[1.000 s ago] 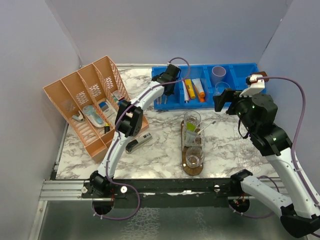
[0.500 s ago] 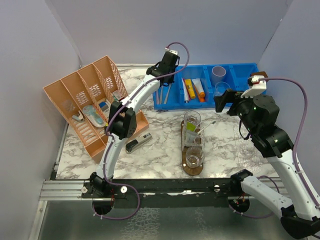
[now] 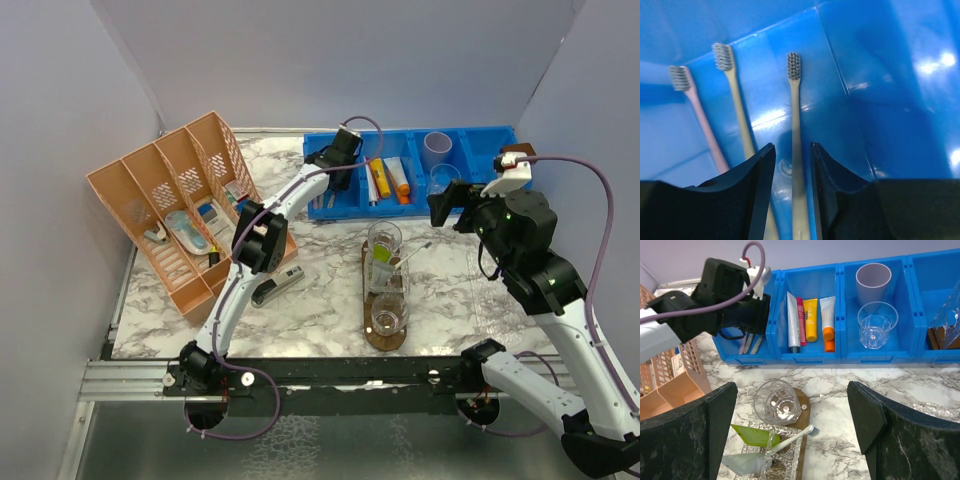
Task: Prepare toiletry sets of a toothbrush and toothpaste on the tray
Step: Pick up the toothbrush from the storage box.
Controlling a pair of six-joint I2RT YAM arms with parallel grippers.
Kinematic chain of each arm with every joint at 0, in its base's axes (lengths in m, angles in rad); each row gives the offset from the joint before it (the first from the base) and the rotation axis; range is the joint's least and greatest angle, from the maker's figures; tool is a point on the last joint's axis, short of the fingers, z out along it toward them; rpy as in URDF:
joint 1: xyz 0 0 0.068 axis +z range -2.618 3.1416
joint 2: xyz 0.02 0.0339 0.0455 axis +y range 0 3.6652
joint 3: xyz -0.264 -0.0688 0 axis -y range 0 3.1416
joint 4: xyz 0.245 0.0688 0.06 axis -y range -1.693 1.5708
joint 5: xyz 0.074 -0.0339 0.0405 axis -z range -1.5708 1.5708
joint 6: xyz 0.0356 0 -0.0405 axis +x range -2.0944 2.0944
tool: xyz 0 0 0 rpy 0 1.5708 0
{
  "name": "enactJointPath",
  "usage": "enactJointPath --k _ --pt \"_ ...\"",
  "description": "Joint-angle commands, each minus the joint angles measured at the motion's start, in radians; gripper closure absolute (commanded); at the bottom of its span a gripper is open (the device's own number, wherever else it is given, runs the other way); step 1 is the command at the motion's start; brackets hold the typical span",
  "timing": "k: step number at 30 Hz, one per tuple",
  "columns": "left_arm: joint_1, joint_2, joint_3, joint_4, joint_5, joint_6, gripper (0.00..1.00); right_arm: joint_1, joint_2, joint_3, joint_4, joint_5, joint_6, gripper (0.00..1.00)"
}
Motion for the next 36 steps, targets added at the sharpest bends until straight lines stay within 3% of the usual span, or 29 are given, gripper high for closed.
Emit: enactJointPath --k 1,13,18,25,36 --pt "-0.001 0.051 0.065 0.066 -0.023 0.042 0.61 -0.005 0.000 -0.017 -0.006 -0.009 -0.001 0.07" --pt "0.000 0.119 0.057 0.146 -0.020 0.046 0.57 -0.005 -0.005 -0.032 -0.015 -0.010 0.004 0.07" --pt "0.000 0.121 0.024 0.146 0.016 0.044 0.70 -0.005 -0.004 -0.032 -0.014 -0.009 0.004 0.07" --pt "0.001 0.069 -0.006 0.144 0.051 0.062 0.98 -0.005 -0.003 -0.032 -0.010 -0.020 0.013 0.08" --pt "0.012 -0.071 0.016 0.145 0.009 0.069 1.00 -0.005 -0.007 -0.048 -0.002 -0.030 0.022 0.08"
